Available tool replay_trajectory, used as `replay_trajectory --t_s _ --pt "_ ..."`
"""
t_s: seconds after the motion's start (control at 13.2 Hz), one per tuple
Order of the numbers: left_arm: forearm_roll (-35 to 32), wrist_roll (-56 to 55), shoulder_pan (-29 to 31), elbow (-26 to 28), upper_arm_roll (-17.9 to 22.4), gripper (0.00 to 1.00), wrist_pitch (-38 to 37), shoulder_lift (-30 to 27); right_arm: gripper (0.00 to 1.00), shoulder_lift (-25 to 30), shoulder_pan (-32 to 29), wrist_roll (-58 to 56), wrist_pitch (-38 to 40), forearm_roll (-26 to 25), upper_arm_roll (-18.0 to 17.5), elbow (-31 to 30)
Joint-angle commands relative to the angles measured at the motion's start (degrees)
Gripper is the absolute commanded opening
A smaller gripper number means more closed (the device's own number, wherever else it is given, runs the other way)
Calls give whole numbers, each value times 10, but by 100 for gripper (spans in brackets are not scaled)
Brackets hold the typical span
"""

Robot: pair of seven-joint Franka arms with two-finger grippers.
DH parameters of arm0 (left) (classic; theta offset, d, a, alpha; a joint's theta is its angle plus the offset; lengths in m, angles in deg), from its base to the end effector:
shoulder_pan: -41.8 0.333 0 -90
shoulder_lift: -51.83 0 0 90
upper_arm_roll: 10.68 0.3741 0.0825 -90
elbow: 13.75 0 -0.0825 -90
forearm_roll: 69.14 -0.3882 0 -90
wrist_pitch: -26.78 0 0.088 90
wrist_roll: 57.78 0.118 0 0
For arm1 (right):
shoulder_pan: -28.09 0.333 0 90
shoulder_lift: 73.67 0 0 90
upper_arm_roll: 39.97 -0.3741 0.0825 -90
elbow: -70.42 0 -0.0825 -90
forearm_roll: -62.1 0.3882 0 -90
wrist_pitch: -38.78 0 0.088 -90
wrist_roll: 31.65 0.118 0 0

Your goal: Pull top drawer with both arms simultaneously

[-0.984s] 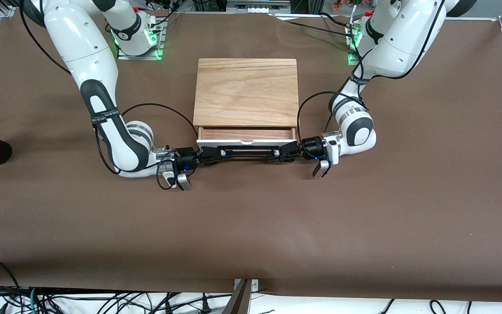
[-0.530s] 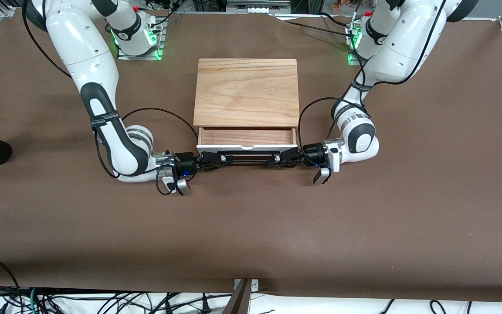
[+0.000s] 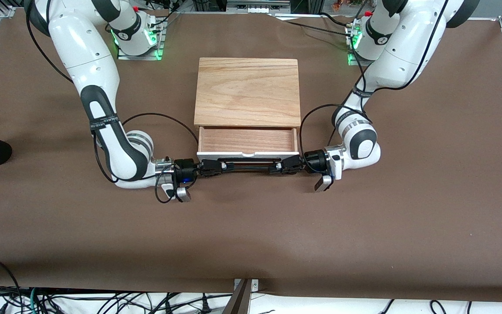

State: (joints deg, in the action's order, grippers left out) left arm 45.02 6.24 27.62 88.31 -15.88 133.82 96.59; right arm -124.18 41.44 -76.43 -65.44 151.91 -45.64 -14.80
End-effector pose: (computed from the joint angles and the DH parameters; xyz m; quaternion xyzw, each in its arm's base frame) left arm 0.6376 -0.2990 0.1877 0.6958 0.0549 0.0851 0.7110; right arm 0.6886 0.3168 0.2140 -0.7415 -0.0421 0.0455 0.6680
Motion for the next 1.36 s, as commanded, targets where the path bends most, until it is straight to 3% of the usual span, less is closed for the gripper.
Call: replay_trajectory --t_s 0.0,1.29 --pt "-80 -27 14 23 29 0 3 4 0 7 -40 91 -2 47 9 80" --pt "-90 -35 3 11 52 0 9 16 0 5 -44 109 2 46 10 93"
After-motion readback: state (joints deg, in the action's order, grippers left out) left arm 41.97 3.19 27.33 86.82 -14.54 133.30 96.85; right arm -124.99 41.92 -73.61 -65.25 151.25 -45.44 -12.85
